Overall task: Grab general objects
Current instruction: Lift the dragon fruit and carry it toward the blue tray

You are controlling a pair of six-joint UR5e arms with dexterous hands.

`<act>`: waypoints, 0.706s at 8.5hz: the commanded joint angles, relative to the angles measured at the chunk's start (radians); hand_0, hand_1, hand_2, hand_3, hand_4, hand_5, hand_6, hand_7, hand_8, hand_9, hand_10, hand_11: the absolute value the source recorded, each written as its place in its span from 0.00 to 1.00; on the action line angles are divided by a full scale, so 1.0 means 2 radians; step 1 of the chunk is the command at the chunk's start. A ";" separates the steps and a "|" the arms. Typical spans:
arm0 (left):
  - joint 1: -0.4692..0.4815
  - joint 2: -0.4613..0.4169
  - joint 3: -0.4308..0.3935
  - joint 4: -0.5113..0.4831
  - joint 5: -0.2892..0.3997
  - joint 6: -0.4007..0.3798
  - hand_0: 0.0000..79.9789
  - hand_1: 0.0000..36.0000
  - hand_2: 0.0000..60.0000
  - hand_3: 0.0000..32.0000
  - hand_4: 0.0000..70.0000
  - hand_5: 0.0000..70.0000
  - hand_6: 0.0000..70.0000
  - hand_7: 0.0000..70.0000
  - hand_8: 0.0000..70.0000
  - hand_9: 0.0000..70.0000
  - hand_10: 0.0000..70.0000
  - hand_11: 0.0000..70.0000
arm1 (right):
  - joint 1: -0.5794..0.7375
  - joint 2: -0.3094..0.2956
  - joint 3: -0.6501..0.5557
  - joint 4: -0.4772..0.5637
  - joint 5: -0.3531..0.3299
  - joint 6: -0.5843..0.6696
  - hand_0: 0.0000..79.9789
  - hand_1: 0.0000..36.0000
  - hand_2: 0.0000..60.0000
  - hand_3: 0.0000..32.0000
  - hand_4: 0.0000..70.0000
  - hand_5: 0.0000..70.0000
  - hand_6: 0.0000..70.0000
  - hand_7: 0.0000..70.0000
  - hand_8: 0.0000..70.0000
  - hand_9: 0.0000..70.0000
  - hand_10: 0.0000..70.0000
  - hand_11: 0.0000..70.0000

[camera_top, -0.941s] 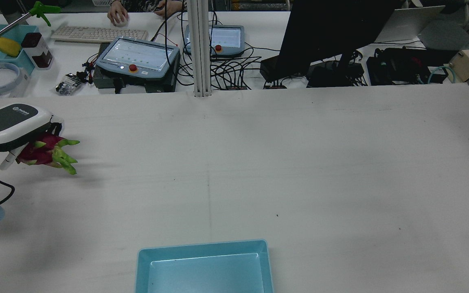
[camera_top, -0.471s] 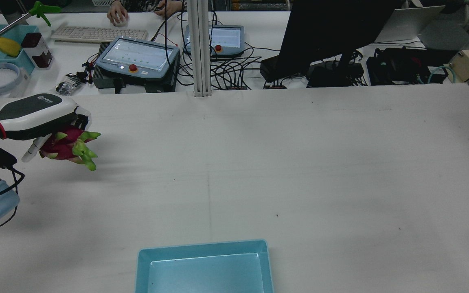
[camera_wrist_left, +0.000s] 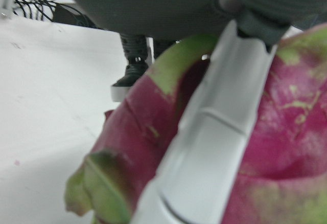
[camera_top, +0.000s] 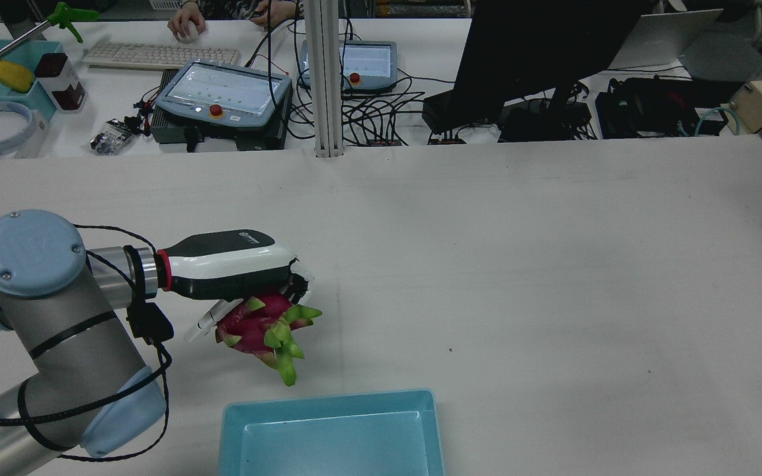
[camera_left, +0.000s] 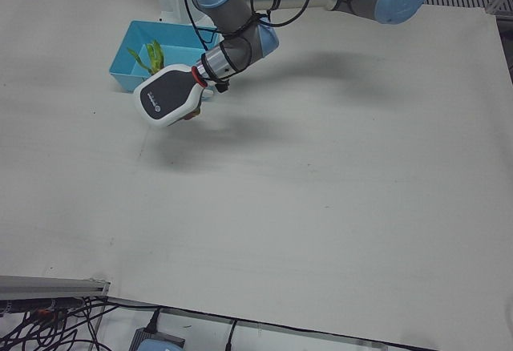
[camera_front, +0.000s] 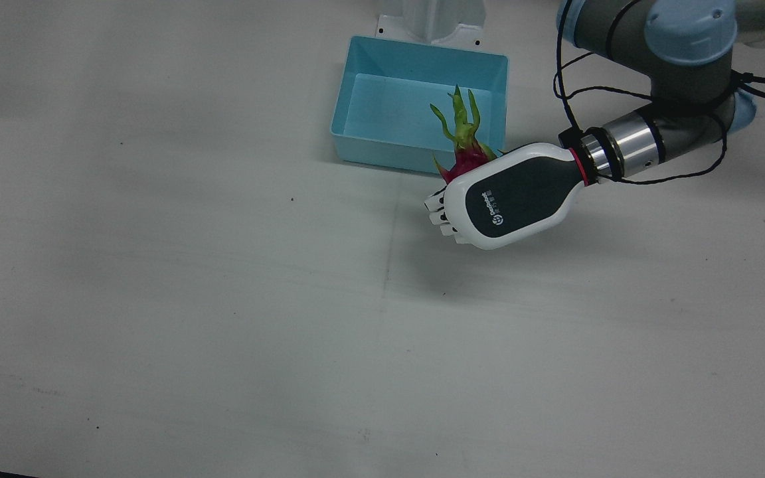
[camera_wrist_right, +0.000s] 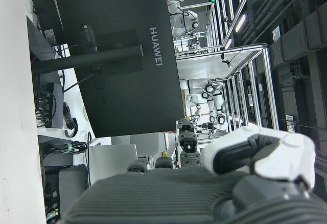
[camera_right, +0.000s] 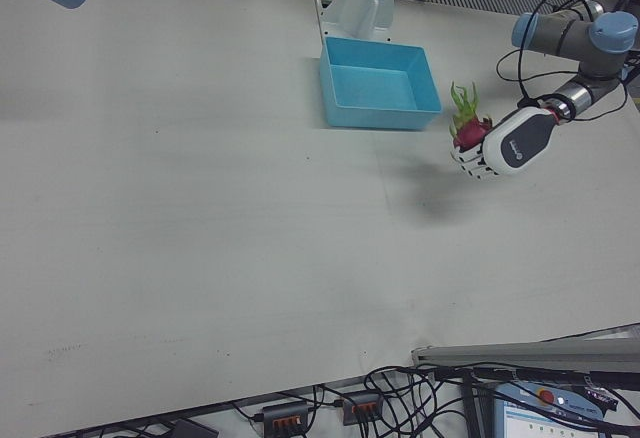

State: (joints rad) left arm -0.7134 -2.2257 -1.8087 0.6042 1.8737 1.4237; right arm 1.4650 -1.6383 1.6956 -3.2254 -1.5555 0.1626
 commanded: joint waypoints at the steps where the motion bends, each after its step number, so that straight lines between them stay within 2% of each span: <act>1: 0.057 -0.032 -0.007 0.016 0.047 -0.031 1.00 1.00 1.00 0.00 0.78 1.00 1.00 1.00 1.00 1.00 0.72 1.00 | 0.000 0.000 0.000 0.000 0.000 0.000 0.00 0.00 0.00 0.00 0.00 0.00 0.00 0.00 0.00 0.00 0.00 0.00; 4: 0.067 -0.031 -0.046 0.009 0.090 -0.080 1.00 1.00 1.00 0.00 0.77 1.00 1.00 1.00 1.00 1.00 0.71 1.00 | 0.000 -0.001 0.001 0.000 0.000 0.000 0.00 0.00 0.00 0.00 0.00 0.00 0.00 0.00 0.00 0.00 0.00 0.00; 6: 0.106 -0.030 -0.059 0.003 0.095 -0.088 1.00 1.00 1.00 0.00 0.76 1.00 1.00 1.00 1.00 1.00 0.70 1.00 | 0.000 0.000 0.000 0.000 0.000 0.000 0.00 0.00 0.00 0.00 0.00 0.00 0.00 0.00 0.00 0.00 0.00 0.00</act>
State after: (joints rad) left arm -0.5702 -2.2874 -1.8956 0.6220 2.0436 1.2735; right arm 1.4649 -1.6387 1.6962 -3.2260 -1.5554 0.1626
